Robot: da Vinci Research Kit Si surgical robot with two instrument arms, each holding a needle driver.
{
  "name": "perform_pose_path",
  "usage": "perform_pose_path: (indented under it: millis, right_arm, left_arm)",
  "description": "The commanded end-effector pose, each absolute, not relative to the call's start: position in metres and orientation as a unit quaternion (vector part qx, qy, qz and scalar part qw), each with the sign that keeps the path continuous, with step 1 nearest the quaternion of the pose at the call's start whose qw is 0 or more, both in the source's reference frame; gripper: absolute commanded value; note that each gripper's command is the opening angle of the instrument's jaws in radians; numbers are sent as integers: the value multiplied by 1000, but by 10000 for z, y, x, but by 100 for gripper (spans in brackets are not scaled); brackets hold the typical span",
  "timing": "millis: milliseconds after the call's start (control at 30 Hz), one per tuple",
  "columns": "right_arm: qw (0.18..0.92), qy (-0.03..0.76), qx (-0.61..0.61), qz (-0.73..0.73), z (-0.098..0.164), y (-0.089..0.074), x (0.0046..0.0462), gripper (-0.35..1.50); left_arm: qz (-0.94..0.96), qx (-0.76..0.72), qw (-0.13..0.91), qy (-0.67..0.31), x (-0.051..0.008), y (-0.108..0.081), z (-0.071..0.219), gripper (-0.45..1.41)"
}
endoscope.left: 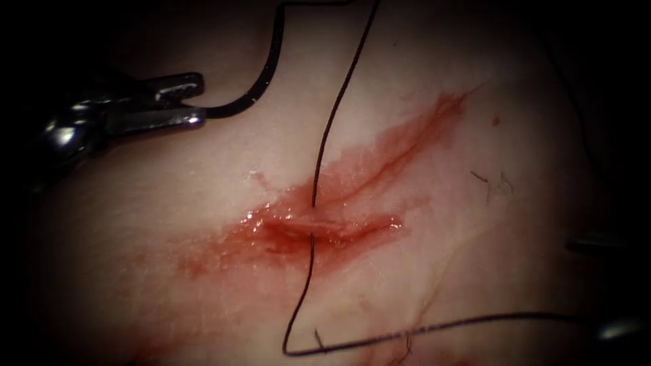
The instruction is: Wound Closure
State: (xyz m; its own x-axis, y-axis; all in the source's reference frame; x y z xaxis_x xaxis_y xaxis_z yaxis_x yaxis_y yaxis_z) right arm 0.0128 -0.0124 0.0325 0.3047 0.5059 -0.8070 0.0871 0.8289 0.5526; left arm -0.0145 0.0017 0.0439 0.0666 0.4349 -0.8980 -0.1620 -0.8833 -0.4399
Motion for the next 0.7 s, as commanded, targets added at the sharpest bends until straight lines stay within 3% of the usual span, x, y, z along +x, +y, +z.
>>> perform_pose_path:
  millis: [33,167,200,233,300,333,367,533,567,600,700]
  right_arm:
    - [770,583,227,126,330,-107,132,61]
    - [795,596,110,20,340,-85,134,68]
    - [798,597,89,-3,344,-79,135,78]
    - [798,598,79,-12,347,-76,136,101]
    - [798,598,76,-13,351,-72,135,105]
    - [793,588,141,78,353,-71,134,68]
    - [777,570,205,171,354,-70,133,61]
    - [587,435,458,507,357,-53,134,73]
    - [549,414,489,536,358,-51,133,88]
    - [517,400,512,558,359,-49,133,91]
    - [465,388,546,578,366,-48,132,90]
  left_arm:
    - [676,-697,220,-98,-150,16,444,-45]
    - [676,-697,220,-98,-150,16,444,-45]
    - [676,-697,220,-98,-150,16,444,-45]
    - [676,-697,220,-98,-150,16,444,-45]
    - [676,-697,220,-98,-150,16,444,-45]
    - [676,-697,220,-98,-150,16,444,-45]
    - [676,-697,220,-98,-150,16,444,-45]
    - [676,-697,220,-98,-150,16,444,-45]
    - [676,-697,219,-99,-150,16,444,-45]
    - [676,-697,219,-99,-150,16,444,-45]
    - [676,-697,219,-99,-151,16,444,-45]
